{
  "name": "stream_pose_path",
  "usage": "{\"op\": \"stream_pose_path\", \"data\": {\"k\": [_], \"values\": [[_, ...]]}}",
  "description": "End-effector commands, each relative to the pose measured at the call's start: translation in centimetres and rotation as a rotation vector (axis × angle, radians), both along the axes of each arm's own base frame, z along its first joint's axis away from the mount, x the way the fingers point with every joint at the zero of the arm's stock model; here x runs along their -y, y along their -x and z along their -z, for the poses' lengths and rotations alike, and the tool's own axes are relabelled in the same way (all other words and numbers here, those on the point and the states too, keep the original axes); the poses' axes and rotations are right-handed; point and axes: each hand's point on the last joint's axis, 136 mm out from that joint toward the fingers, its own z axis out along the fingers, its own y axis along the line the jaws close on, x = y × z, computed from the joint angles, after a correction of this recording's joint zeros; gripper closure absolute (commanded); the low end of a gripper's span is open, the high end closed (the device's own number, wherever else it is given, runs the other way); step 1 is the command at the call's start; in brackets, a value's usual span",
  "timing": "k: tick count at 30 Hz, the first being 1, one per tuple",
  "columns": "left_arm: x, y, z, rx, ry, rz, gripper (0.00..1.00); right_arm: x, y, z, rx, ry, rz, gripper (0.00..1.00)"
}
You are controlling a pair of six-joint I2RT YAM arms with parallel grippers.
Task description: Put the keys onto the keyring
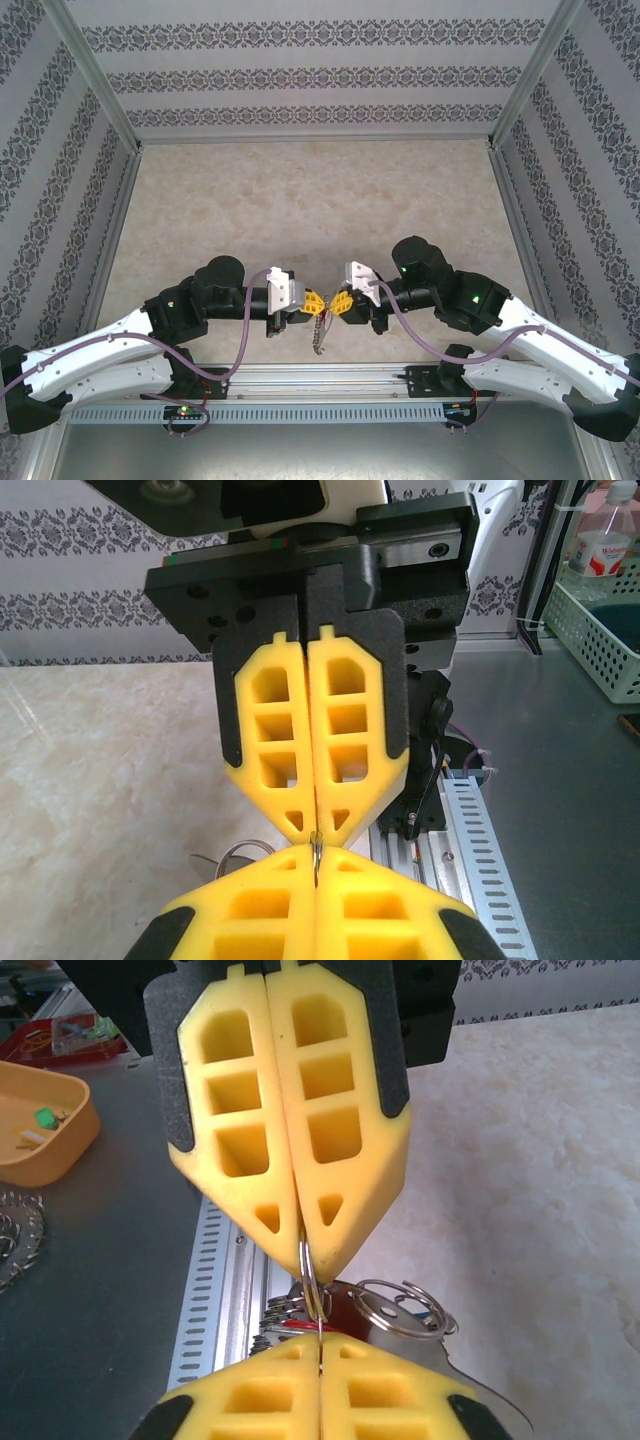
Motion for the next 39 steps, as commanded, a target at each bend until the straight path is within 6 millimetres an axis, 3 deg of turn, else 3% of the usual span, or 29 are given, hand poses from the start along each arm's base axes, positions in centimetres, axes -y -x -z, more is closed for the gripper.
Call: {"op": "stream_pose_path", "data": {"k": [1, 10, 26, 39], "values": [[0.2, 0.5, -1.9, 0.026, 0.074, 0.024, 1.0, -0.4, 0.0, -0.1, -0.001, -0.019, -0.016, 0.98], [-0.1, 1.5, -3.2, 0.049, 0.124, 0.068, 1.0, -0.7, -0.4, 0.4, -0.024, 0.016, -0.009, 1.0], [0.3, 2.4, -3.0, 0.022, 0.12, 0.132, 1.0, -1.2, -0.9, -0.4, -0.022, 0.006, -0.008, 1.0], [-0.1, 2.3, -2.9, 0.029, 0.113, 0.114, 1.0, 0.0, -1.1, -1.8, 0.027, -0.046, 0.046, 1.0]]}}
